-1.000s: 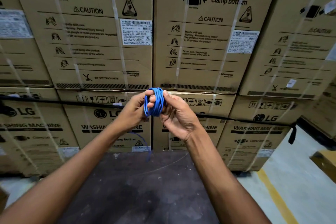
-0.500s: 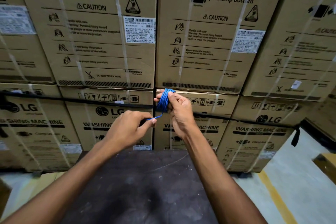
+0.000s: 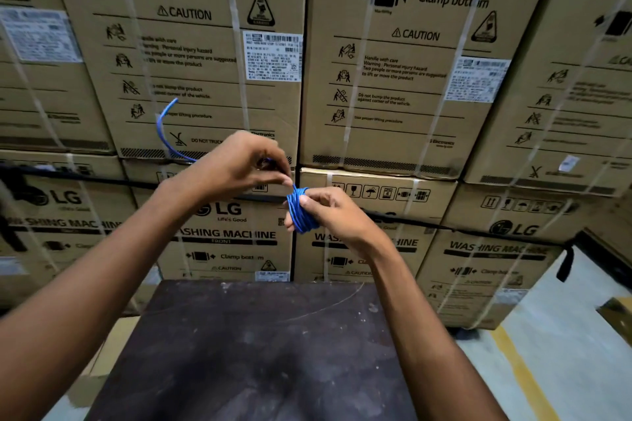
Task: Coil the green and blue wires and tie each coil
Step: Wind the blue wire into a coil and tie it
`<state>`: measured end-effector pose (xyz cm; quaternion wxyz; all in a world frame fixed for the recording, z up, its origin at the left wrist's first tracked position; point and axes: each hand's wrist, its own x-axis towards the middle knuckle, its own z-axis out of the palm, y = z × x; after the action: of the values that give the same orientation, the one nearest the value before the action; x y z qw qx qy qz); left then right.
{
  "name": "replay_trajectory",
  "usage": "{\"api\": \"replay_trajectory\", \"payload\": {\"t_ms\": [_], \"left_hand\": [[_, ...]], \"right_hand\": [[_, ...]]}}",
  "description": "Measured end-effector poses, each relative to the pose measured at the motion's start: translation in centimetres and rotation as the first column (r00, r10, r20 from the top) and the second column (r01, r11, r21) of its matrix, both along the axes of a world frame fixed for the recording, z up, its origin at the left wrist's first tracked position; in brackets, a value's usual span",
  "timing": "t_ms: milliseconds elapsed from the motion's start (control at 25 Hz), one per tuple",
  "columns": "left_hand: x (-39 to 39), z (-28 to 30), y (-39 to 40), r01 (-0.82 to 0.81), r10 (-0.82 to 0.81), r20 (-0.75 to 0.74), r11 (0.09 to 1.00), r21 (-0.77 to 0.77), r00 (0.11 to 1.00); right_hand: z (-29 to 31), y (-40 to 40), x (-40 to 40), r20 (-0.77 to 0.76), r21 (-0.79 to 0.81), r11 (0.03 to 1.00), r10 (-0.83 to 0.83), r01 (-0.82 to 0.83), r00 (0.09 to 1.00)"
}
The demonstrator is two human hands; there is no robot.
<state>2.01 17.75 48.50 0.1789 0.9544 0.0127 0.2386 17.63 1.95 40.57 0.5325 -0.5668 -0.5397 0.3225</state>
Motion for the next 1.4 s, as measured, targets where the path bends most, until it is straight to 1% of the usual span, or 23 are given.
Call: {"api": "replay_trajectory", "payload": {"t_ms": [40, 120, 200, 280, 320, 400, 440, 480, 560, 640, 680, 720, 760, 840, 920, 960, 1040, 1080, 1160, 1280, 1360, 1400], "left_hand": [[0.6, -0.1, 0.3, 0.048, -0.047, 0.007, 0.995, -0.087, 0.999], [1.5, -0.9, 0.8, 0.119, -0.116, 0.027, 0.96, -0.255, 0.993], [2.1, -2.3, 1.0, 0.155, -0.148, 0.047, 0.91, -0.384, 0.988], [2.6, -4.2, 0.9, 0.181, -0.167, 0.075, 0.835, -0.519, 0.983], [2.8, -5.2, 0.5, 0.188, -0.157, 0.104, 0.787, -0.588, 0.982], [3.2, -7.1, -1.1, 0.208, -0.117, 0.176, 0.686, -0.698, 0.977], [3.4, -8.0, -2.0, 0.201, -0.081, 0.198, 0.665, -0.719, 0.977], [3.6, -8.8, -2.7, 0.172, -0.043, 0.198, 0.691, -0.702, 0.979], [3.9, -10.5, -3.7, 0.077, 0.006, 0.139, 0.812, -0.579, 0.99], [3.6, -11.6, -4.3, -0.055, 0.074, 0.032, 0.914, -0.402, 0.997], [3.3, -11.8, -4.5, -0.124, 0.127, -0.009, 0.947, -0.296, 0.992], [2.7, -11.7, -4.8, -0.181, 0.176, -0.045, 0.966, -0.182, 0.983], [1.9, -11.4, -5.3, -0.204, 0.199, -0.067, 0.975, -0.088, 0.978], [0.8, -10.6, -5.9, -0.197, 0.202, -0.114, 0.979, 0.055, 0.973], [0.5, -9.0, -5.8, -0.166, 0.202, -0.141, 0.958, 0.235, 0.969], [0.5, -7.9, -5.6, -0.144, 0.195, -0.147, 0.943, 0.3, 0.97], [0.5, -5.2, -4.8, -0.096, 0.151, -0.137, 0.934, 0.344, 0.979], [0.4, -3.9, -4.2, -0.064, 0.113, -0.123, 0.934, 0.352, 0.986], [0.3, -1.9, -2.9, 0.005, 0.023, -0.076, 0.934, 0.357, 0.997], [0.9, -1.3, -1.3, 0.055, -0.067, 0.024, 0.94, 0.337, 0.997], [1.3, -1.7, -0.8, 0.061, -0.09, 0.108, 0.966, 0.251, 0.99], [1.4, -1.9, -0.7, 0.063, -0.085, 0.131, 0.984, 0.167, 0.988]], "right_hand": [[0.2, -0.3, 0.2, -0.094, -0.019, 0.997, 0.076, -0.079, 0.993], [0.4, -0.9, 0.6, -0.277, 0.022, 0.98, 0.195, -0.197, 0.941], [0.4, -1.1, 0.8, -0.386, 0.099, 0.963, 0.27, -0.251, 0.882], [0.5, -1.4, 0.4, -0.473, 0.169, 0.941, 0.338, -0.293, 0.813], [0.6, -1.4, 0.1, -0.526, 0.211, 0.933, 0.36, -0.292, 0.77], [1.0, -1.4, -0.4, -0.616, 0.288, 0.931, 0.358, -0.223, 0.702], [1.1, -1.1, -0.5, -0.644, 0.312, 0.935, 0.337, -0.166, 0.687], [1.1, -0.6, -0.4, -0.666, 0.329, 0.939, 0.309, -0.104, 0.679], [0.7, 0.4, 0.1, -0.711, 0.346, 0.938, 0.238, 0.035, 0.661], [-0.3, 1.3, 1.0, -0.72, 0.305, 0.935, 0.102, 0.181, 0.686], [-0.9, 1.4, 1.4, -0.706, 0.272, 0.929, 0.014, 0.253, 0.708], [-1.4, 1.4, 1.9, -0.684, 0.249, 0.916, -0.063, 0.314, 0.726], [-2.0, 1.5, 2.3, -0.657, 0.242, 0.902, -0.119, 0.358, 0.744], [-2.6, 1.6, 2.6, -0.56, 0.242, 0.89, -0.197, 0.387, 0.805], [-2.7, 1.8, 2.4, -0.347, 0.245, 0.893, -0.284, 0.379, 0.894], [-2.6, 1.7, 2.1, -0.228, 0.236, 0.898, -0.32, 0.371, 0.92], [-2.1, 1.3, 1.9, -0.05, 0.203, 0.915, -0.346, 0.349, 0.937], [-1.7, 0.9, 1.9, -0.004, 0.172, 0.933, -0.319, 0.315, 0.948], [-0.8, -0.3, 1.8, 0.01, 0.068, 0.979, -0.192, 0.191, 0.981], [0.6, -1.4, 1.5, 0.045, -0.059, 0.997, -0.052, 0.054, 0.998], [1.0, -1.5, 1.3, 0.008, -0.051, 0.999, -0.003, 0.003, 1.0], [1.1, -1.7, 1.2, -0.046, -0.028, 0.999, 0.017, -0.019, 0.999]]}}
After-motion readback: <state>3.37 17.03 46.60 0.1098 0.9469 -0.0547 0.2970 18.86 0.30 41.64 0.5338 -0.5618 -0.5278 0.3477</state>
